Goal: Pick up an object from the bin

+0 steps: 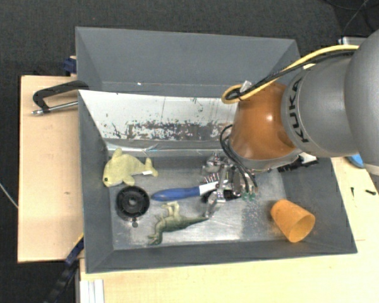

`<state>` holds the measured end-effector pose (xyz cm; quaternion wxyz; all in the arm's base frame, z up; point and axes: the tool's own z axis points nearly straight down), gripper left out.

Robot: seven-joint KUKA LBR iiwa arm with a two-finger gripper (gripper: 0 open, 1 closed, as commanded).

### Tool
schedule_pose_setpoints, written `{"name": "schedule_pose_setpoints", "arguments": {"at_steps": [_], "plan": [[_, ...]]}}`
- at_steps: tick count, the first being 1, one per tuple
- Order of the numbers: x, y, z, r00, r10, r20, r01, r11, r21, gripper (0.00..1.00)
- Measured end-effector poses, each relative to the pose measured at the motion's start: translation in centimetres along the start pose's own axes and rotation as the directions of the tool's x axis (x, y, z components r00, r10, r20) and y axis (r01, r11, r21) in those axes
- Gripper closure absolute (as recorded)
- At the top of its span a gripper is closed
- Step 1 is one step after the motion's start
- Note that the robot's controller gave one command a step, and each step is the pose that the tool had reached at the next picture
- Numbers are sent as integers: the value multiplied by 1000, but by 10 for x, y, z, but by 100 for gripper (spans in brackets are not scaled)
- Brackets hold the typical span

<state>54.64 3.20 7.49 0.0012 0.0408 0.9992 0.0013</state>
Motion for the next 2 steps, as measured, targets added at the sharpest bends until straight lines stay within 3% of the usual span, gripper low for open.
{"name": "schedule_pose_setpoints", "arguments": {"at_steps": [1,2], "plan": [[-2,1,-2,1000,-1,5,1,1000,-2,100],[-20,-3,-166,997,-76,11,76,997,2,100]]}}
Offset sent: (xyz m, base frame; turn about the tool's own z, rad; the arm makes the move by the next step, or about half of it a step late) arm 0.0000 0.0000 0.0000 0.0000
